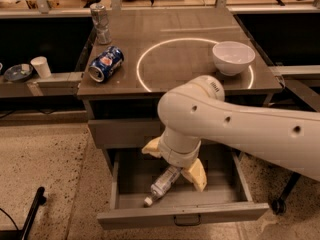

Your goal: Pick blue plastic bottle from middle drawer and place on counter

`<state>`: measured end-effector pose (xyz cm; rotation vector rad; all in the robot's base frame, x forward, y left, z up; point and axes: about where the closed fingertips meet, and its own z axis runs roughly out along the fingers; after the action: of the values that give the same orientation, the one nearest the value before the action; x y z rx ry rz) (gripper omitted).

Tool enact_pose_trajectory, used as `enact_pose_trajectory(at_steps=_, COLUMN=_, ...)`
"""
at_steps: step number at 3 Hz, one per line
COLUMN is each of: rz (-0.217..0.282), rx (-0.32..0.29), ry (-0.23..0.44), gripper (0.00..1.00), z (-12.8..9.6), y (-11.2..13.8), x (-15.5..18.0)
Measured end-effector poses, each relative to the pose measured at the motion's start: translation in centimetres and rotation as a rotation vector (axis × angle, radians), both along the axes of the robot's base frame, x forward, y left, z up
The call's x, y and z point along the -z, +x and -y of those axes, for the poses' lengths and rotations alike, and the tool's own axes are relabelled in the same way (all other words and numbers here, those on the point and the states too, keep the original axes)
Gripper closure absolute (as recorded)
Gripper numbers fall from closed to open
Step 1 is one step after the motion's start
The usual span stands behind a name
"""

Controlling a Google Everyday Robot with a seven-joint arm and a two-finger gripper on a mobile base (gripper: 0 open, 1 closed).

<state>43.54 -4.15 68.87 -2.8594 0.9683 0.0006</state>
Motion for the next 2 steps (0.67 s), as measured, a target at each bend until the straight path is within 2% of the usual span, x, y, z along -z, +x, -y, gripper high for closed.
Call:
enact_pose_trajectory(at_steps=1, rz=0.016, rx=-0.101, ry=-0.032, gripper=0.0, z=-3.0, y=0.7, x=4.4)
enact_pose_trajectory(at_steps=2, rz=0.04, rx=-0.154, ry=-0.083, gripper=0.0, z=-5.7, y=2.4, x=8.2)
